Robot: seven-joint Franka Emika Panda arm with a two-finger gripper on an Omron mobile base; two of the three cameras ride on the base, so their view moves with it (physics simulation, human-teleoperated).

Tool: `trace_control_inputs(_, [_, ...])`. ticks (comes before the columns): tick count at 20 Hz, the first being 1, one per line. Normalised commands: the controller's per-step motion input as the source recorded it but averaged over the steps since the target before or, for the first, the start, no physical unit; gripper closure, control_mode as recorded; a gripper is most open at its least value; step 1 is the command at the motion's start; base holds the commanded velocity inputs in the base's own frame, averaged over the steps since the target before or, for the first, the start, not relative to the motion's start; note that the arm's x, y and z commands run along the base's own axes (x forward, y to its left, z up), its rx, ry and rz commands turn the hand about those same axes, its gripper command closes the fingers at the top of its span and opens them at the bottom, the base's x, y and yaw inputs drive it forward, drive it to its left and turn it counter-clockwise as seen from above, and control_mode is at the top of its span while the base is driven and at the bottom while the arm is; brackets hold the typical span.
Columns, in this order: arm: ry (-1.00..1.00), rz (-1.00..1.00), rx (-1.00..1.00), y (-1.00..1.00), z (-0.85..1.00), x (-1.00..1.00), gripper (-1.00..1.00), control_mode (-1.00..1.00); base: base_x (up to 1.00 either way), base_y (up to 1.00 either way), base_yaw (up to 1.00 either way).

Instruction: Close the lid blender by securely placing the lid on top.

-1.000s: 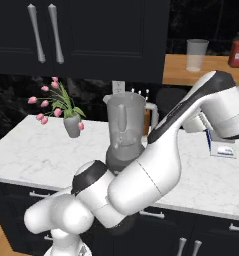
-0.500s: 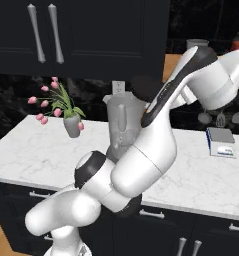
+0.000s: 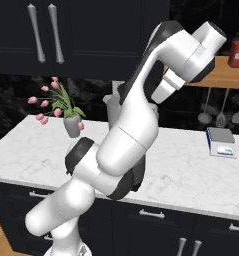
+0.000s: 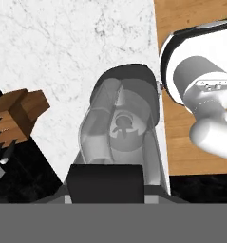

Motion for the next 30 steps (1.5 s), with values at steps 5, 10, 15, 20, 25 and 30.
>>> trace_control_inputs(5, [0.0, 0.02, -0.04, 0.01, 0.0, 0.0, 1.0, -1.0, 0.0, 0.0, 0.0])
trace_control_inputs(10, [0.0, 0.03, -0.05, 0.16, 0.0, -0.05, 1.0, -1.0, 0.0, 0.0, 0.0])
trace_control_inputs(15, [0.0, 0.06, -0.03, 0.4, 0.0, -0.29, 1.0, -1.0, 0.0, 0.0, 0.0])
trace_control_inputs(20, [-0.04, 0.02, 0.0, 0.25, 0.0, -0.14, 1.0, -1.0, 0.0, 0.0, 0.0])
trace_control_inputs(25, [-0.03, 0.0, 0.0, 0.26, -0.22, -0.03, 1.0, -1.0, 0.0, 0.0, 0.0])
trace_control_inputs(30, [-0.05, 0.0, -0.01, 0.08, -0.07, 0.01, 1.0, -1.0, 0.0, 0.0, 0.0])
